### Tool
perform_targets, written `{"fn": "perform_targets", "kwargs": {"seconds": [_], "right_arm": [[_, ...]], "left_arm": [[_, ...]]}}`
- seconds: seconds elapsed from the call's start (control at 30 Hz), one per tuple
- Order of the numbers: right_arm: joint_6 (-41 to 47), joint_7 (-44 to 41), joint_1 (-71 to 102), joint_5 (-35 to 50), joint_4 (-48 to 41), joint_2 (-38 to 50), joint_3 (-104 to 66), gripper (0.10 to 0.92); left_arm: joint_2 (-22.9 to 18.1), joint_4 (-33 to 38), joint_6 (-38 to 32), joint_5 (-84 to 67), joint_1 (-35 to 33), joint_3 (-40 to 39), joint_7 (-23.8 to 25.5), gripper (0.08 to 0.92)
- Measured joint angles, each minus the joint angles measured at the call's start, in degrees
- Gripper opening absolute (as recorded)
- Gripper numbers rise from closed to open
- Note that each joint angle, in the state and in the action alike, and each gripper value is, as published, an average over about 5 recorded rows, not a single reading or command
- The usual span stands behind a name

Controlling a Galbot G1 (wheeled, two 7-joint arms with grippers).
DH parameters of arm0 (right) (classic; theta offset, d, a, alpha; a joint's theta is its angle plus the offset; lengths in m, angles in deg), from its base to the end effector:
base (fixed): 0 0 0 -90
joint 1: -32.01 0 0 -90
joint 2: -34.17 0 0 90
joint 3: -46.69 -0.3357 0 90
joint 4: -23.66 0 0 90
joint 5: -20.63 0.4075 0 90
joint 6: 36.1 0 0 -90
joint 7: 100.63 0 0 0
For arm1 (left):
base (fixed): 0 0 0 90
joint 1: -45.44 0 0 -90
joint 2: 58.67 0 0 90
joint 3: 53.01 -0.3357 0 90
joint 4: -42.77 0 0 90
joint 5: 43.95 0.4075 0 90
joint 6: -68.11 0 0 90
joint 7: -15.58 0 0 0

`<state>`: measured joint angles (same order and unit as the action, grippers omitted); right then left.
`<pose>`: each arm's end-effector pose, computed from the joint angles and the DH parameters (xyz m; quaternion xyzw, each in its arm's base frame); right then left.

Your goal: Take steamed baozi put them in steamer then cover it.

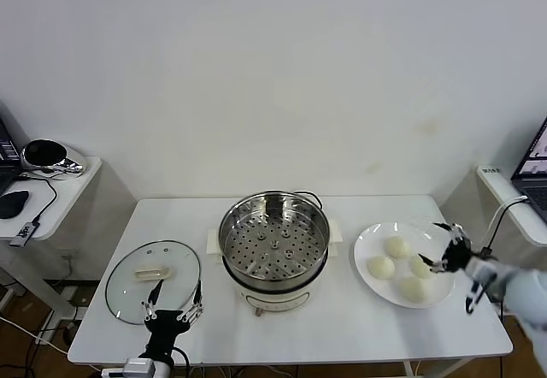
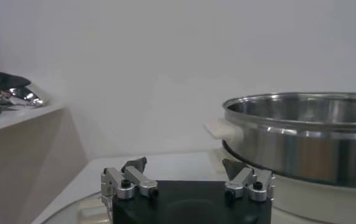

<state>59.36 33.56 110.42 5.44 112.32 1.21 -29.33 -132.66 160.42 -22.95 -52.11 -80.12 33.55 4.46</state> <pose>0.4416 -0.2361 -0.1855 0.3321 -0.7311 0.5445 0.2424 0.2077 0.0196 -0.3290 0.0035 -0.9970 -0.0383 0.0667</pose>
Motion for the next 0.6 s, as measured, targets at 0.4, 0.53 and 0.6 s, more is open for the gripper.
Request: {"fn": "perform_targets", "kwargs": {"seconds": [0.4, 0.53, 0.6], "right_arm": [[-1.52, -11.92, -26.73, -1.86, -14.63, -0.95, 28.02, 0.823], [-1.87, -13.60, -31.95, -2.70, -19.50, -3.54, 33.60, 0.823], [-2.13, -14.25, -33.97, -3.10, -21.82, -4.97, 35.81, 0.823]], "left_arm": [[0.03, 0.02, -0.36, 0.23, -0.14, 1.87, -0.12, 0.823], [-0.04, -0.35, -0.55, 0.30, 0.17, 2.30, -0.23, 0.823], [-0.06, -0.62, -0.69, 0.41, 0.24, 2.39, -0.24, 0.823]]}}
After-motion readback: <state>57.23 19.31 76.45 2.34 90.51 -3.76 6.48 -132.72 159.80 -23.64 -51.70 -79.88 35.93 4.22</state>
